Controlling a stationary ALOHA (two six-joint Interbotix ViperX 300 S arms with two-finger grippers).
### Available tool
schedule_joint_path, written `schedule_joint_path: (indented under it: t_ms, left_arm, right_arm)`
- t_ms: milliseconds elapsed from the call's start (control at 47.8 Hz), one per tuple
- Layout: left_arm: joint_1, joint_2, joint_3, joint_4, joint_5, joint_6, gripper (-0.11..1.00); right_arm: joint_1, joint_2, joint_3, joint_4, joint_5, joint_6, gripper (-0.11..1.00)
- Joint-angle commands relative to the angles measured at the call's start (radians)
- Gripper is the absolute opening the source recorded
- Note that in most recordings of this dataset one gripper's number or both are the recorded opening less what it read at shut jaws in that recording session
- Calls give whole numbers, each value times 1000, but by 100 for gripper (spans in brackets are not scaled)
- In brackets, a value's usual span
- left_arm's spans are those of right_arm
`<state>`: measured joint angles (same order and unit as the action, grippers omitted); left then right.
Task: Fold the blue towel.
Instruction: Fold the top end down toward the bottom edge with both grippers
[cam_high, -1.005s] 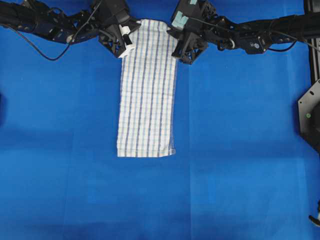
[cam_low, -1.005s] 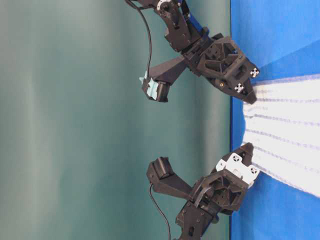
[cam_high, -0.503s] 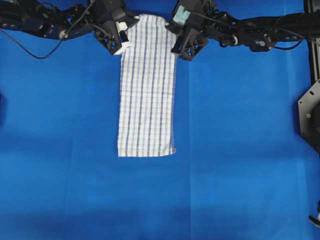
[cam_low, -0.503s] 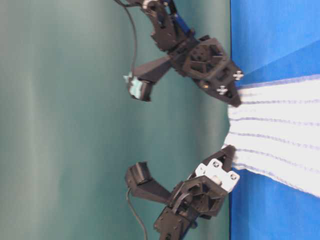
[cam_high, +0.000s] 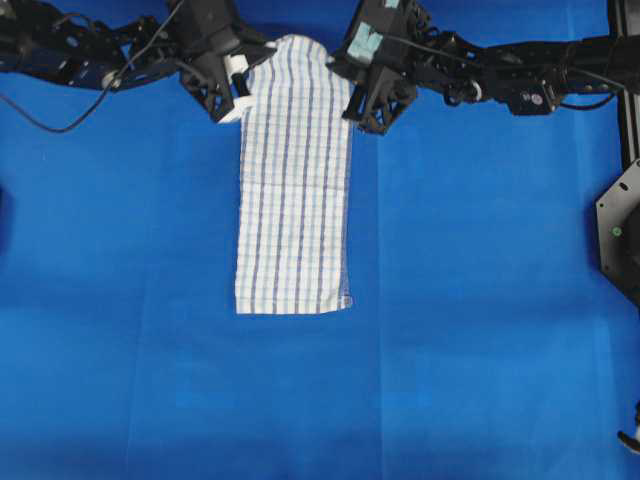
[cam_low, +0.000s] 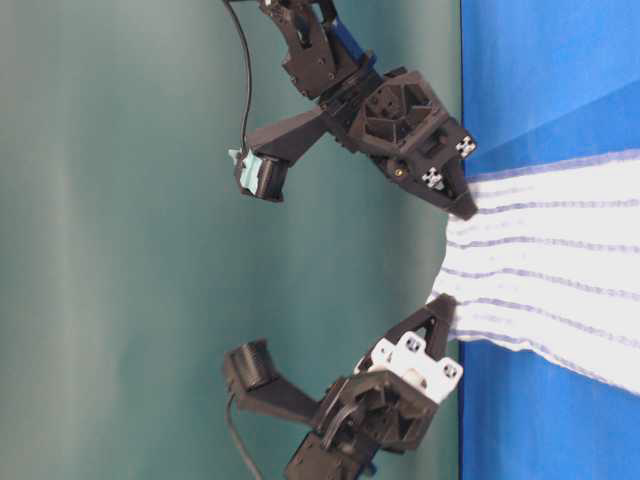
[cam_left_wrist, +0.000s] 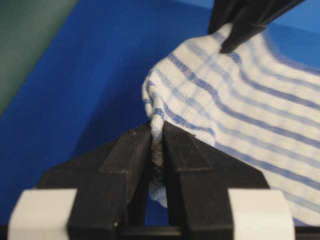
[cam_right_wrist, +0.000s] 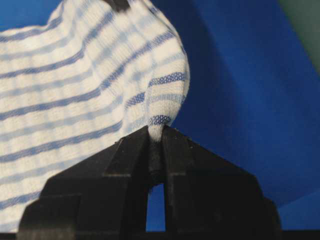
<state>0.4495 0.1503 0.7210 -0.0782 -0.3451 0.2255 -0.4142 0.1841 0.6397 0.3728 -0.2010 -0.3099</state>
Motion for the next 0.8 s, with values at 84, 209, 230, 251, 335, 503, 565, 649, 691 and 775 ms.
schedule_joint_path:
  t_ms: [84,209,230,251,335,503,565,649,691,775]
  left_arm:
    - [-64,-104,44,3,-5,-17,4]
    - [-132,-164,89,3,-5,-38,4]
    - [-143,-172,97,3,-5,-40,4]
    - [-155,-178,103,3,-5,-44,4]
    - [-209,-202,126,3,-9,-67,4]
    - [-316,-215,146,-3,-17,-86,4]
    - [-354,-215,150,-3,-20,-100,4]
    - [-399,-216,161,-5,-20,-124,4]
    - [-417,-219,167,-5,-20,-137,4]
    - [-449,-224,181,-6,-23,-160,4]
  right_arm:
    - [55,-86,31,14,-2,5,-2]
    - [118,-132,67,41,-11,5,-2]
    - [129,-138,72,46,-12,5,-2]
    - [140,-143,75,51,-14,5,-2]
    - [187,-158,86,72,-21,5,-2]
    - [267,-167,94,123,-29,5,-2]
    - [295,-167,97,140,-29,5,-2]
    - [328,-167,101,161,-35,5,-2]
    - [350,-169,107,176,-38,5,-2]
    - [387,-172,117,201,-48,5,-2]
